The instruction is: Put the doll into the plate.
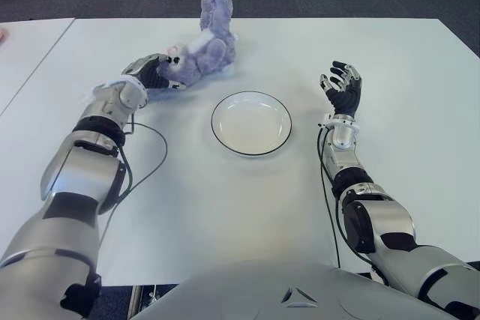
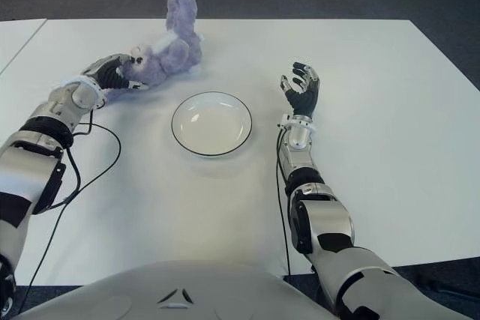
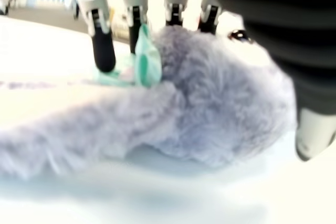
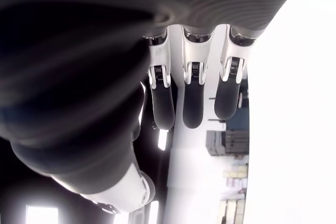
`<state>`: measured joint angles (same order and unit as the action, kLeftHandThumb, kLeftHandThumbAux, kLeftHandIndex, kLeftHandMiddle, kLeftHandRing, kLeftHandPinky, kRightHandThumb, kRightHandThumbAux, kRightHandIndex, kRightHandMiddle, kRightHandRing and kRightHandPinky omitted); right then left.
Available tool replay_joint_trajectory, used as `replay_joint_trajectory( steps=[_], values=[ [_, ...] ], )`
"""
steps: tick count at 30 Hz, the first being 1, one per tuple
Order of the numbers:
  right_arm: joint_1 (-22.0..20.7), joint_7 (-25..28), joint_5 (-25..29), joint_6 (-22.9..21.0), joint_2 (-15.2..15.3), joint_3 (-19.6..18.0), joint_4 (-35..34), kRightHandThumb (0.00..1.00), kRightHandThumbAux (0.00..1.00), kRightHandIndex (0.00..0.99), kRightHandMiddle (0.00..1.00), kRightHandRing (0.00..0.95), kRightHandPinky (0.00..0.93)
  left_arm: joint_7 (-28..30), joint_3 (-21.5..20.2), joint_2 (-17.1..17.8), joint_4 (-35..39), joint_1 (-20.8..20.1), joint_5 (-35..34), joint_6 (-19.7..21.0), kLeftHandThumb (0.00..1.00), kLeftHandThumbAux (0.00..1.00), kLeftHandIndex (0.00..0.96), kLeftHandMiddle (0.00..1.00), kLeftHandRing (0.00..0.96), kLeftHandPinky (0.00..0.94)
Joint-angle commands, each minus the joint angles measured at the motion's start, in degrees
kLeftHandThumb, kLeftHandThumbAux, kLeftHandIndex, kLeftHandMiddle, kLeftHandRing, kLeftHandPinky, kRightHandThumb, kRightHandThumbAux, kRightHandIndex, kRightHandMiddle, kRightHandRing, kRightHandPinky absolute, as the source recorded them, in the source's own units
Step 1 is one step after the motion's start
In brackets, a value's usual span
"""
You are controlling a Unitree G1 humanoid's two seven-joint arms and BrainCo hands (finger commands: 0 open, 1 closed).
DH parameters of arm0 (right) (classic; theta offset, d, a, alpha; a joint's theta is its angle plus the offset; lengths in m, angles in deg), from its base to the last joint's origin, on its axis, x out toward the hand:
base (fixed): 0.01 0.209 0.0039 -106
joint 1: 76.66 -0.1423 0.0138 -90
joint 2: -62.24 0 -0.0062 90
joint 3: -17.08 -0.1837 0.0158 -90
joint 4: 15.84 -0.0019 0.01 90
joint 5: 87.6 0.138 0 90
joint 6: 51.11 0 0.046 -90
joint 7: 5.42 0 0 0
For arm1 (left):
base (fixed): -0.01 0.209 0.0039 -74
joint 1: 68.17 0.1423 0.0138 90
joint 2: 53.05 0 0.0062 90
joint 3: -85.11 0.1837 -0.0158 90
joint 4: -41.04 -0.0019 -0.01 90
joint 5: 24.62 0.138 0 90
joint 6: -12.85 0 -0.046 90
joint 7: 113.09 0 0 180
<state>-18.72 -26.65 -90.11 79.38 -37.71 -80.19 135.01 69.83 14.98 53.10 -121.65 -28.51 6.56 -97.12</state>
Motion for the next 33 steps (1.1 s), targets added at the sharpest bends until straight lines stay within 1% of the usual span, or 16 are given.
replay_joint_trajectory(
  steps=[1, 4, 7, 9, 12, 14, 18, 20, 21, 22, 23, 24, 25, 29, 31, 33],
  values=[
    [18.8, -0.6, -1.5, -2.2, -5.4, 0.7, 13.1, 0.440, 0.925, 0.324, 0.271, 0.256, 0.268, 16.5, -1.2, -2.6, -4.0, 3.4, -3.2, 0.7, 0.000, 0.502, 0.205, 0.139, 0.196, 0.290],
    [18.8, -0.5, -1.4, -2.2, -5.5, 0.6, 13.0, 0.443, 0.923, 0.321, 0.271, 0.262, 0.290, 17.4, -3.2, -2.7, -5.0, 4.7, -5.0, 2.6, 0.000, 0.495, 0.208, 0.143, 0.177, 0.208],
    [18.8, -0.5, -1.4, -2.3, -5.7, 0.5, 13.0, 0.446, 0.920, 0.318, 0.271, 0.267, 0.299, 19.3, -6.2, -2.8, -5.5, 5.9, -8.1, 4.1, 0.000, 0.493, 0.207, 0.146, 0.163, 0.168],
    [18.7, -0.6, -1.4, -2.4, -5.7, 0.5, 13.0, 0.448, 0.919, 0.317, 0.272, 0.269, 0.299, 20.4, -7.6, -3.0, -5.7, 6.2, -9.7, 5.4, 0.000, 0.494, 0.204, 0.150, 0.158, 0.164],
    [18.7, -0.7, -1.4, -2.4, -5.8, 0.5, 13.0, 0.453, 0.919, 0.315, 0.273, 0.269, 0.295, 20.8, -8.1, -3.2, -5.6, 6.0, -10.3, 6.8, 0.000, 0.511, 0.204, 0.163, 0.166, 0.196],
    [18.7, -0.8, -1.5, -2.3, -5.9, 0.5, 13.0, 0.457, 0.918, 0.313, 0.273, 0.270, 0.295, 19.9, -7.4, -3.4, -5.4, 6.1, -9.6, 7.3, 0.000, 0.536, 0.210, 0.179, 0.180, 0.221],
    [18.7, -1.0, -1.6, -2.1, -5.9, 0.5, 12.9, 0.462, 0.916, 0.311, 0.274, 0.273, 0.301, 16.7, -5.5, -3.8, -5.2, 6.6, -7.3, 7.5, 0.006, 0.586, 0.238, 0.219, 0.223, 0.273],
    [18.7, -1.0, -1.5, -2.1, -6.0, 0.5, 12.9, 0.464, 0.915, 0.311, 0.274, 0.275, 0.305, 13.6, -3.9, -4.1, -5.1, 7.0, -5.6, 7.5, 0.029, 0.604, 0.264, 0.253, 0.265, 0.321],
    [18.6, -1.0, -1.5, -2.1, -6.1, 0.4, 12.9, 0.466, 0.914, 0.311, 0.274, 0.275, 0.306, 9.8, -2.4, -4.6, -4.9, 7.8, -3.9, 7.2, 0.049, 0.615, 0.284, 0.276, 0.294, 0.354],
    [18.6, -0.9, -1.4, -2.1, -6.1, 0.4, 12.9, 0.469, 0.914, 0.310, 0.274, 0.276, 0.308, 7.1, -1.4, -4.9, -4.8, 8.4, -2.8, 6.9, 0.107, 0.622, 0.328, 0.319, 0.343, 0.417],
    [18.6, -0.9, -1.3, -2.0, -6.2, 0.3, 12.9, 0.470, 0.913, 0.310, 0.274, 0.276, 0.309, 4.4, -0.5, -5.3, -4.7, 9.1, -1.7, 6.7, 0.129, 0.624, 0.344, 0.335, 0.361, 0.439],
    [18.6, -0.8, -1.3, -2.0, -6.2, 0.3, 12.9, 0.473, 0.913, 0.310, 0.274, 0.277, 0.311, 2.6, 0.1, -5.5, -4.6, 9.4, -1.1, 6.6, 0.178, 0.624, 0.376, 0.366, 0.393, 0.483],
    [18.6, -0.8, -1.2, -2.0, -6.2, 0.2, 12.9, 0.475, 0.913, 0.312, 0.274, 0.279, 0.317, 0.7, 0.9, -5.5, -4.7, 9.7, -0.3, 6.5, 0.243, 0.630, 0.421, 0.384, 0.410, 0.492],
    [18.6, -0.6, -1.1, -2.0, -6.2, 0.1, 12.9, 0.484, 0.911, 0.314, 0.276, 0.282, 0.322, -3.6, 3.2, -5.7, -4.8, 9.9, 1.7, 6.9, 0.350, 0.622, 0.496, 0.423, 0.444, 0.509],
    [18.6, -0.6, -1.1, -2.0, -6.2, 0.1, 12.9, 0.488, 0.910, 0.315, 0.277, 0.281, 0.318, -5.4, 4.0, -5.9, -5.0, 9.9, 2.4, 7.8, 0.425, 0.611, 0.527, 0.441, 0.454, 0.508],
    [18.6, -0.3, -1.0, -1.9, -6.2, 0.0, 12.8, 0.490, 0.909, 0.314, 0.278, 0.283, 0.320, -7.7, 4.7, -6.5, -5.2, 10.0, 2.9, 9.5, 0.568, 0.648, 0.486, 0.497, 0.503, 0.518]
  ],
)
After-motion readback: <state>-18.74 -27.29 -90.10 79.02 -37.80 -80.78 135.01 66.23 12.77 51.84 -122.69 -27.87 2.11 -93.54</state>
